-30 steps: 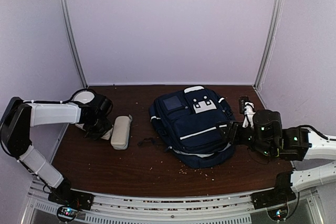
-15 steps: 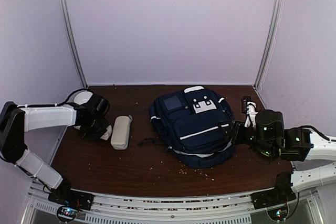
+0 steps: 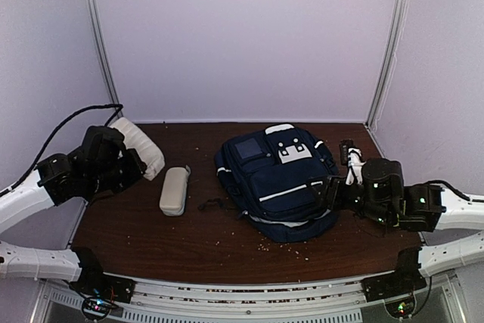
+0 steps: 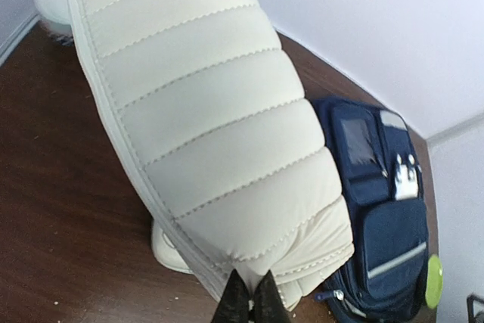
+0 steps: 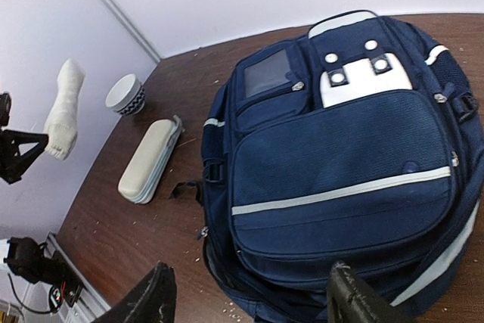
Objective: Pack the student bag
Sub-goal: Pick up the stationery from the center of the board.
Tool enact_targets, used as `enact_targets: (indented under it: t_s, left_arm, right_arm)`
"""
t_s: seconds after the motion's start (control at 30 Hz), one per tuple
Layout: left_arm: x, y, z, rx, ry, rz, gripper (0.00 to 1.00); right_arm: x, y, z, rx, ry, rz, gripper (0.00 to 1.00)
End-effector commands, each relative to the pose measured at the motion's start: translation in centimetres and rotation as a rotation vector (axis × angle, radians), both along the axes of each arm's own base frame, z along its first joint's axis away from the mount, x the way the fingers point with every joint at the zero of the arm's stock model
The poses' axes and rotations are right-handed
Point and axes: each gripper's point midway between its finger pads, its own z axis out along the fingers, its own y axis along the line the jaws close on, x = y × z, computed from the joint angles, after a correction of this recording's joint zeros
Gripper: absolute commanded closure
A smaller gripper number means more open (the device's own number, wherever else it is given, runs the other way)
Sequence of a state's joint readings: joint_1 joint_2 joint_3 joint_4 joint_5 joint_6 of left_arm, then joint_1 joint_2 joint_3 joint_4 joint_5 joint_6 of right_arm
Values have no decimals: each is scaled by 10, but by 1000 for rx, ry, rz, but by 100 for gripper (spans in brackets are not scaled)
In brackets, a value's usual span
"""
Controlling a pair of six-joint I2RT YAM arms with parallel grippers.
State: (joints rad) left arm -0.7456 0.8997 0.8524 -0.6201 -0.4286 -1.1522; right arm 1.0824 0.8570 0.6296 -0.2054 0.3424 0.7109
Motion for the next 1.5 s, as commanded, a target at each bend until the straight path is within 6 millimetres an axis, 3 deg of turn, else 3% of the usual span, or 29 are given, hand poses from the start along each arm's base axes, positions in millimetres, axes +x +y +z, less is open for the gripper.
enact_targets:
  t_s: [0.0,0.13,0.23,0.43,0.57,0.9,1.17,1.27,1.47]
  left_arm:
    - [-5,-67,38,101,-200,-305,100]
    - [-21,-131,51,89,-317,-535,100]
    - [-33,-168,63,65,-388,-620,100]
    - [-43,-213,70,-35,-435,-699,100]
    - [-50,-235,75,-92,-455,-758,100]
    - [-64,-264,76,-115,-442,-851,100]
    - [-75,-273,77,-137,-435,-885,100]
    - [-81,-277,81,-158,-441,-903,100]
    - [-86,-282,85,-183,-443,-917,100]
  right_arm:
    - [-14,41,28,167,23,183,27]
    - [-23,67,36,260,86,303,18]
    - [-23,71,39,336,99,305,13]
    - [-19,78,45,507,111,287,4]
    - [-12,84,43,506,115,264,1]
    - [-14,117,50,520,125,368,1]
    - [-3,112,58,533,72,317,4]
    - [2,112,59,525,63,290,12]
    - [3,117,69,551,44,306,40]
